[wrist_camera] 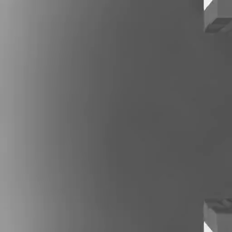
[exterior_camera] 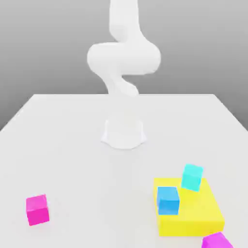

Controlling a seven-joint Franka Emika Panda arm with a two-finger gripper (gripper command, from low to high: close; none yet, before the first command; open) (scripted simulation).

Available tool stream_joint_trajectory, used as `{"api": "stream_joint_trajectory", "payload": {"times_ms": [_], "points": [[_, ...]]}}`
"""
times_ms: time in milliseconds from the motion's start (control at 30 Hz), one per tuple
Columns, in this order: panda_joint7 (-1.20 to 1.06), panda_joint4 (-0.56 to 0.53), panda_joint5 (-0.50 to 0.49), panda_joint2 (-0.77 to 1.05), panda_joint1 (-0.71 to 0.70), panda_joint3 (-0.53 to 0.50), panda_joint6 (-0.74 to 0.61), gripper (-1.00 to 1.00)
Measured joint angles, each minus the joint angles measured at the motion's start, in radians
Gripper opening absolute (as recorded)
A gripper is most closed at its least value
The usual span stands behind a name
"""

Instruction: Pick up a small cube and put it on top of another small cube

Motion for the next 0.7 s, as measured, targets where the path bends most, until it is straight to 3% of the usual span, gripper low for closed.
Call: {"api": "stream_joint_trajectory", "payload": {"times_ms": [467,700], "points": [[0.398,-0.118,-0.067,0.514,-0.245,-0.031,0.223,0.00],[0.540,-0.178,-0.024,0.767,-0.344,-0.080,0.336,0.00]]}}
